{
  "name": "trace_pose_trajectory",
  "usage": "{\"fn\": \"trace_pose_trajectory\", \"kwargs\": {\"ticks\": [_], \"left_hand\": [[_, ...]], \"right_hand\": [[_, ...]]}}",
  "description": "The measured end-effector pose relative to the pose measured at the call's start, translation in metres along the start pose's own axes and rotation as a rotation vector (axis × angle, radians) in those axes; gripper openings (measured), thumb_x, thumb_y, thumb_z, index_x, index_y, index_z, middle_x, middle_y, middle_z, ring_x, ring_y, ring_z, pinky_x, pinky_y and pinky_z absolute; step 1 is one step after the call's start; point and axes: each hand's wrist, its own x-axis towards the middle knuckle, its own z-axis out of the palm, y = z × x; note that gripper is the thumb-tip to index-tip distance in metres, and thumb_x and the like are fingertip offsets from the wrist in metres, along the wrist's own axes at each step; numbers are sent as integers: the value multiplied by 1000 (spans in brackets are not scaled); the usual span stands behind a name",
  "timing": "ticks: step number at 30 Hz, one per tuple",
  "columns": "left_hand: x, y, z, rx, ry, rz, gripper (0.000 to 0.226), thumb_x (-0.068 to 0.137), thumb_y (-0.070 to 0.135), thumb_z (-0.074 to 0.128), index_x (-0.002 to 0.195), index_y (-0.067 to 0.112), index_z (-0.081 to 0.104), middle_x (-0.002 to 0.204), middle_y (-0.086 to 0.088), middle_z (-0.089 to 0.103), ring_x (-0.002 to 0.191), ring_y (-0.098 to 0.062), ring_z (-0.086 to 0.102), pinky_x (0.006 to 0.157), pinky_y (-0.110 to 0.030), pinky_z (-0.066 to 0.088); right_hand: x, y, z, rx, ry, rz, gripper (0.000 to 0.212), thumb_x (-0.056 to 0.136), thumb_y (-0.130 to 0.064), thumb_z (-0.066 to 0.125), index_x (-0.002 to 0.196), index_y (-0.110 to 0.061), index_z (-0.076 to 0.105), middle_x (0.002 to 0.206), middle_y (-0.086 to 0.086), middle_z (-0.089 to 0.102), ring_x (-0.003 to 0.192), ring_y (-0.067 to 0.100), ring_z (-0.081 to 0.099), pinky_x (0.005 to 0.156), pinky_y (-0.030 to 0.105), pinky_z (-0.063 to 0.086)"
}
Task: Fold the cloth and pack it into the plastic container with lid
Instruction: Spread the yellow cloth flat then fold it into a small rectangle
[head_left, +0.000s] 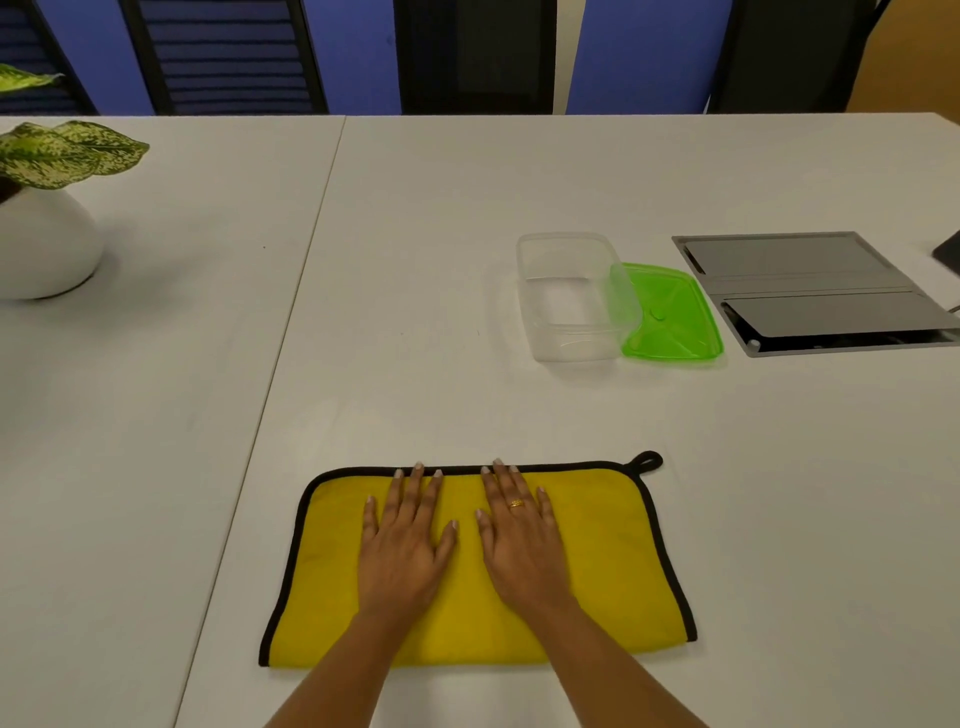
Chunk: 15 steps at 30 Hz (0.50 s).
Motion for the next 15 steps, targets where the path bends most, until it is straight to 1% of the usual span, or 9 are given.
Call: {"fn": "trace_pose_trajectory", "kwargs": {"ticks": [1, 3, 5, 7, 8, 10, 12, 14, 15], "left_hand": [[-2, -8, 0, -8, 9, -22, 70, 89, 61, 3, 143, 25, 30, 150, 1, 36, 139, -14, 17, 111, -38, 6], [-8, -25, -1, -29, 39, -53, 80, 82, 69, -5, 146, 27, 17, 155, 4, 19, 145, -14, 8, 114, -39, 1], [-14, -40, -4, -64, 52, -85, 87, 75, 74, -13, 146, 29, 6, 156, 7, 5, 145, -14, 0, 117, -40, -1], [-19, -52, -9, -73, 50, -122, 89, 72, 76, -17, 145, 28, 1, 157, 7, 2, 145, -13, -2, 118, -41, 0], [-22, -57, -11, -76, 45, -141, 91, 70, 77, -18, 145, 28, -1, 157, 7, 2, 144, -11, -3, 118, -42, 0], [-27, -64, -16, -90, 42, -168, 95, 66, 78, -21, 143, 25, -4, 157, 8, 1, 143, -9, -3, 118, -43, 0], [-28, -66, -19, -94, 36, -173, 99, 63, 79, -24, 142, 23, -7, 157, 7, 1, 143, -9, -5, 118, -42, -3], [-26, -63, -20, -88, 46, -170, 101, 62, 77, -28, 142, 21, -6, 158, 4, 1, 142, -9, -7, 117, -40, -8], [-26, -59, -19, -88, 58, -174, 102, 63, 76, -28, 144, 19, -2, 158, 1, 4, 143, -10, -6, 116, -38, -9]], "right_hand": [[1, 8, -1, -13, 6, 11, 62, 95, -46, 0, 140, -21, 34, 146, -4, 42, 138, 9, 21, 111, 31, 7], [0, 28, -1, -22, 48, 11, 75, 87, -55, -14, 146, -23, 19, 154, -5, 24, 143, 8, 5, 114, 31, 0], [-4, 49, -7, -1, 39, 43, 85, 77, -59, -25, 147, -24, 7, 157, -7, 10, 139, 4, -5, 116, 32, -5], [-7, 69, -16, -22, 69, 89, 88, 76, -61, -27, 147, -23, 9, 157, -5, 12, 140, 5, -2, 114, 33, 0], [-9, 78, -19, -34, 89, 110, 88, 77, -62, -25, 147, -21, 12, 156, -4, 15, 142, 8, 3, 114, 34, 3], [-13, 91, -27, -49, 107, 149, 83, 83, -62, -14, 146, -18, 18, 155, -1, 21, 143, 14, 16, 116, 38, 10], [-14, 99, -30, -56, 82, 176, 78, 84, -57, -7, 146, -16, 18, 155, 1, 22, 144, 17, 18, 116, 42, 12], [-11, 99, -30, -57, 97, 195, 88, 83, -60, -17, 145, -12, 22, 154, 5, 24, 143, 20, 21, 116, 45, 13], [-12, 95, -30, -64, 112, 216, 93, 82, -59, -22, 144, -10, 25, 153, 8, 27, 142, 23, 25, 115, 47, 15]]}}
